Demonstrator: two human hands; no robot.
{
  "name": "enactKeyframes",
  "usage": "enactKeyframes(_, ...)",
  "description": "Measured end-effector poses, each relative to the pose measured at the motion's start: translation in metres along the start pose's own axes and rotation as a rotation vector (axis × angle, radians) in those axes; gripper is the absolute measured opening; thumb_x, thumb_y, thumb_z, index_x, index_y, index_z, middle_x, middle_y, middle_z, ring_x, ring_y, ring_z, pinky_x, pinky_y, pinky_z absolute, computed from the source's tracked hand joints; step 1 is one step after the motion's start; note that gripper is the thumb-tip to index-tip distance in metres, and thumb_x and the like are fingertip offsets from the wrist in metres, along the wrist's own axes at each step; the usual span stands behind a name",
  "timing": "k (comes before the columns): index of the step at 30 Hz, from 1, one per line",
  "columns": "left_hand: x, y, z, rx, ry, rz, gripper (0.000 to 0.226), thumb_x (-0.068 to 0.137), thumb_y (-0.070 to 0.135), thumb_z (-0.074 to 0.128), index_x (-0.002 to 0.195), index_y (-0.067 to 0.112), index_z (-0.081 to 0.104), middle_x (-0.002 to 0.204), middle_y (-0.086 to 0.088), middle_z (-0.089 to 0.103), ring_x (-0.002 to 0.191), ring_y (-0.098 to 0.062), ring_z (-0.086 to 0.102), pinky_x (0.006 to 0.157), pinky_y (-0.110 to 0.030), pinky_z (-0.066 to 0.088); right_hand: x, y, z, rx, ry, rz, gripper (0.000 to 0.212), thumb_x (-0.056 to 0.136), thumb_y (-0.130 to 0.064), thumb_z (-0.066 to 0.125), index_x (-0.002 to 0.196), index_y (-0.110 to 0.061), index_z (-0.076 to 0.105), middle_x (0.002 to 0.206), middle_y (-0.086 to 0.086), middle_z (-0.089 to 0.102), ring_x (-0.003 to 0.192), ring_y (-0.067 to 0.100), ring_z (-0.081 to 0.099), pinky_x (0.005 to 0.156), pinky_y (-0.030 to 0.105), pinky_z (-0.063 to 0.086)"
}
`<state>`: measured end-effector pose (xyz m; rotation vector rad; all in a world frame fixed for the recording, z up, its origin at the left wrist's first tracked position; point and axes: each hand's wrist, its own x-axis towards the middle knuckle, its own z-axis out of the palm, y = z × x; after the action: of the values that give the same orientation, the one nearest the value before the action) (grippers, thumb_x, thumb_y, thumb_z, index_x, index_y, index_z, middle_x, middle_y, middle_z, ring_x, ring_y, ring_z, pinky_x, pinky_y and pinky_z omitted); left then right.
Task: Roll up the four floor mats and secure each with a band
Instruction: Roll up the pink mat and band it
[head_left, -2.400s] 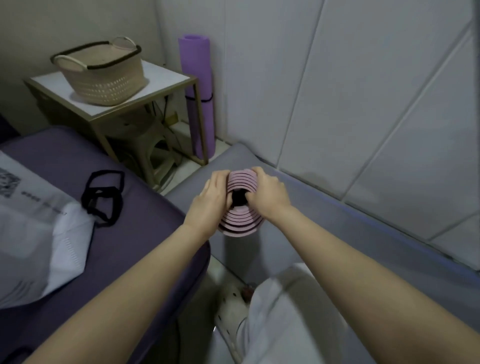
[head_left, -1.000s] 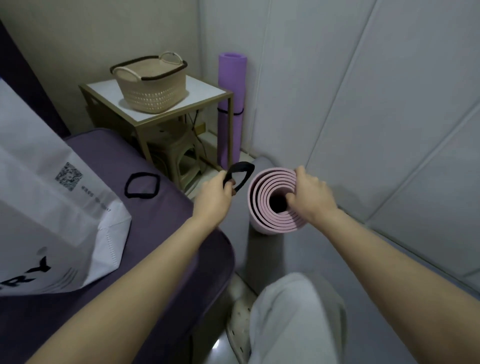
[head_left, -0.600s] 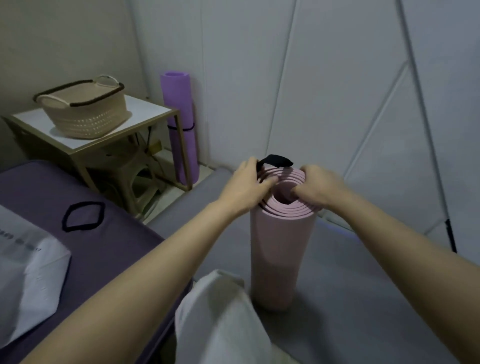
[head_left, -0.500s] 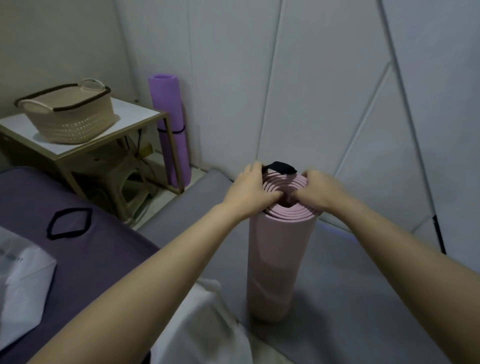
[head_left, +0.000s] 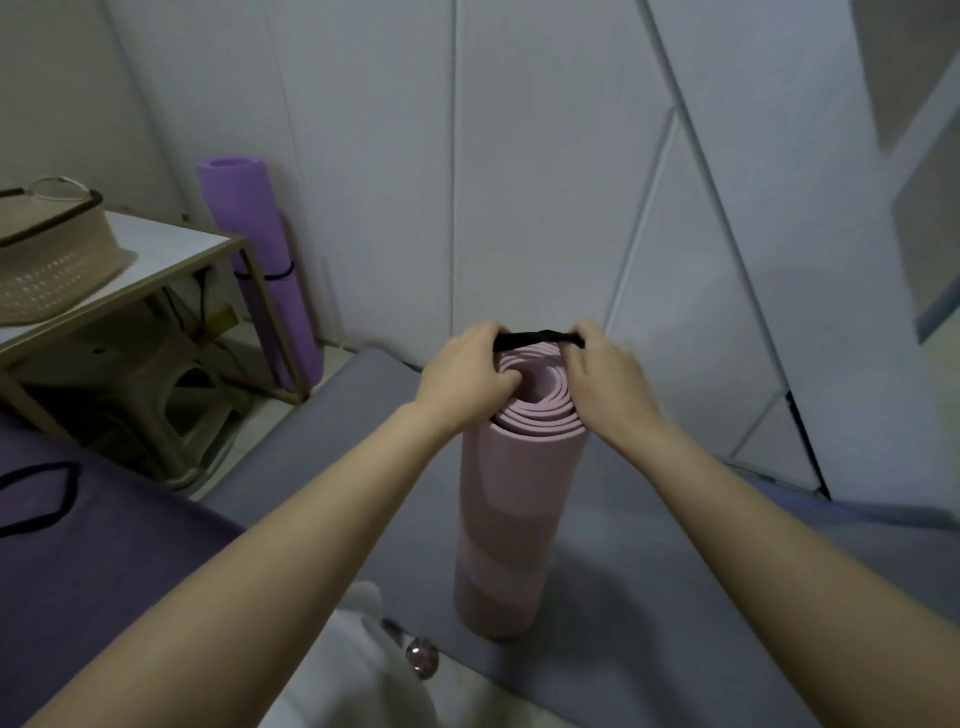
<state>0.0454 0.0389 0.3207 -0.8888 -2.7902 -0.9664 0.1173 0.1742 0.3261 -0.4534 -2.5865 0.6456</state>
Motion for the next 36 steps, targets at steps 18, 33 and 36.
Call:
enactKeyframes(18, -0.004, -0.006, -0.003, -0.146, 0.016, -0.008, 0.024, 0.079, 0.019, 0.062, 0.103, 0.019, 0.057, 0.096, 0.006, 0.06, 0.088, -0.017, 0.055, 0.073, -0.026, 0.04, 0.005, 0.029, 0.012, 0.307, 0.305, -0.181, 0.011, 0.087, 0.002, 0.055, 0.093, -0.001, 0.063, 0.096, 0.01, 0.061, 0.088, 0.016, 0.051, 0.077, 0.016, 0.034)
enactKeyframes(33, -0.005, -0.013, -0.004, -0.278, -0.009, -0.023, 0.024, 0.077, 0.017, 0.062, 0.094, 0.032, 0.054, 0.086, 0.014, 0.06, 0.081, -0.01, 0.057, 0.074, -0.021, 0.042, 0.018, 0.05, 0.033, 0.309, 0.112, 0.086, 0.024, 0.096, -0.014, 0.044, 0.085, 0.002, 0.058, 0.077, 0.014, 0.058, 0.071, 0.027, 0.047, 0.06, 0.033, 0.028)
enactKeyframes(36, 0.0, -0.017, -0.004, -0.284, 0.024, -0.07, 0.024, 0.076, 0.018, 0.061, 0.094, 0.034, 0.056, 0.085, 0.016, 0.061, 0.084, -0.011, 0.06, 0.078, -0.025, 0.048, 0.012, 0.04, 0.032, 0.406, 0.169, 0.096, 0.031, 0.089, -0.012, 0.051, 0.061, 0.0, 0.045, 0.057, 0.007, 0.036, 0.058, 0.018, 0.03, 0.057, 0.033, 0.024)
